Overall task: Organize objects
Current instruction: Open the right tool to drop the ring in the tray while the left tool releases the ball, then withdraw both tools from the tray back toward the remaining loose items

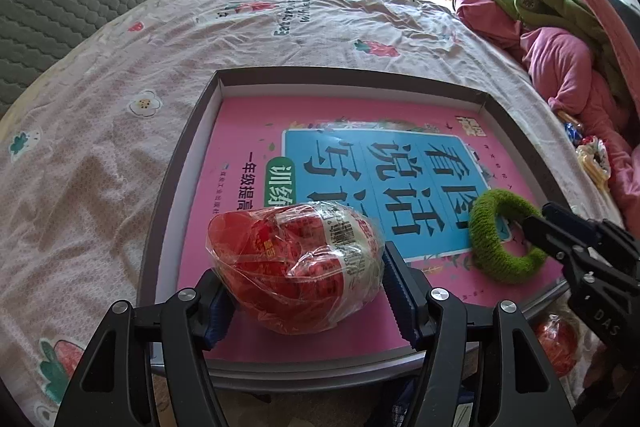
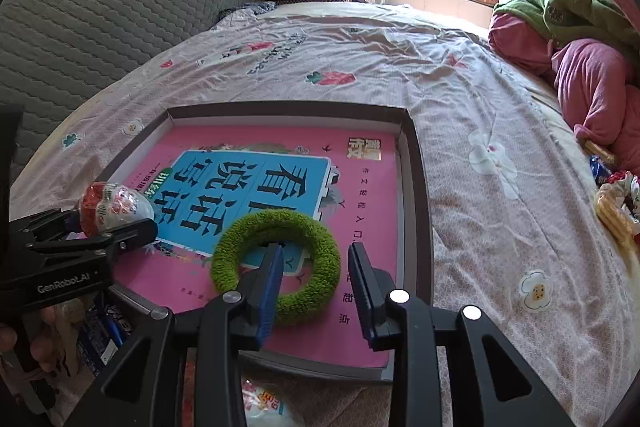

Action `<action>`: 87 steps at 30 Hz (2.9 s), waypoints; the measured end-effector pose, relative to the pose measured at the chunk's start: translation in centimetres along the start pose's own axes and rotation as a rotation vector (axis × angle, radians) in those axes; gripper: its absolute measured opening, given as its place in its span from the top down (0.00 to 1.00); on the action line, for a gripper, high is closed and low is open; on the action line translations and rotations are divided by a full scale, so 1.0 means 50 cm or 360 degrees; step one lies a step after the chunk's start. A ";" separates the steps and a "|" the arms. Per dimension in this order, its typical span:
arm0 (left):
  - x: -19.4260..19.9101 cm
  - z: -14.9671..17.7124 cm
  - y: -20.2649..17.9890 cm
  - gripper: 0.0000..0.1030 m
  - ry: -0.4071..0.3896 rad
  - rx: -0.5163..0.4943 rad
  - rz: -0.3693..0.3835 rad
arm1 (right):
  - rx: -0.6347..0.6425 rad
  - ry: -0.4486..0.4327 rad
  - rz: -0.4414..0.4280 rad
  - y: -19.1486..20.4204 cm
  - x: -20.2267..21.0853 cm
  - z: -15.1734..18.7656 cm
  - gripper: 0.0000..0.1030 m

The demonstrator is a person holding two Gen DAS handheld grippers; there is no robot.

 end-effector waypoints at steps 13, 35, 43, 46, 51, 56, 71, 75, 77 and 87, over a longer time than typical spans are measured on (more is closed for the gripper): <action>0.023 -0.017 0.030 0.30 -0.0034 0.0036 -0.0089 | 0.0022 -0.0075 -0.0010 0.008 0.033 -0.016 0.67; 0.157 -0.039 0.002 0.30 -0.0219 0.0054 -0.0026 | 0.0036 -0.0232 -0.0056 0.023 0.115 -0.034 0.52; 0.217 -0.027 -0.001 0.29 -0.0273 0.0040 -0.0041 | 0.0056 -0.0302 -0.0081 0.037 0.153 -0.039 0.49; 0.242 -0.019 0.000 0.29 -0.0294 0.0047 -0.0044 | 0.0063 -0.0315 -0.0090 0.042 0.166 -0.035 0.49; 0.267 0.002 0.007 0.29 -0.0304 0.0041 -0.0056 | 0.0087 -0.0354 -0.0084 0.051 0.192 -0.028 0.49; 0.291 0.027 0.023 0.29 -0.0319 0.0044 -0.0088 | 0.0140 -0.0409 -0.0067 0.066 0.217 -0.019 0.48; 0.317 0.084 0.057 0.29 -0.0316 0.0057 -0.0125 | 0.0178 -0.0422 -0.0074 0.089 0.252 0.034 0.46; 0.320 0.102 0.063 0.29 -0.0318 0.0043 -0.0138 | 0.0167 -0.0418 -0.0083 0.088 0.263 0.050 0.45; 0.321 0.109 0.068 0.29 -0.0311 0.0052 -0.0135 | 0.0166 -0.0417 -0.0084 0.089 0.267 0.058 0.44; 0.315 0.134 0.064 0.29 -0.0268 0.0040 -0.0119 | 0.0170 -0.0411 -0.0077 0.094 0.279 0.083 0.39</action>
Point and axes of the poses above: each gripper's, at about its wrist camera, not at the fingertips, and x roughly against the way its jaws point, y to its left, z to its underside, the point moved 8 cm from there along -x, roughly the way its jaws point, and after that the axes turned 8 degrees about -y, right-handed, at the moved point
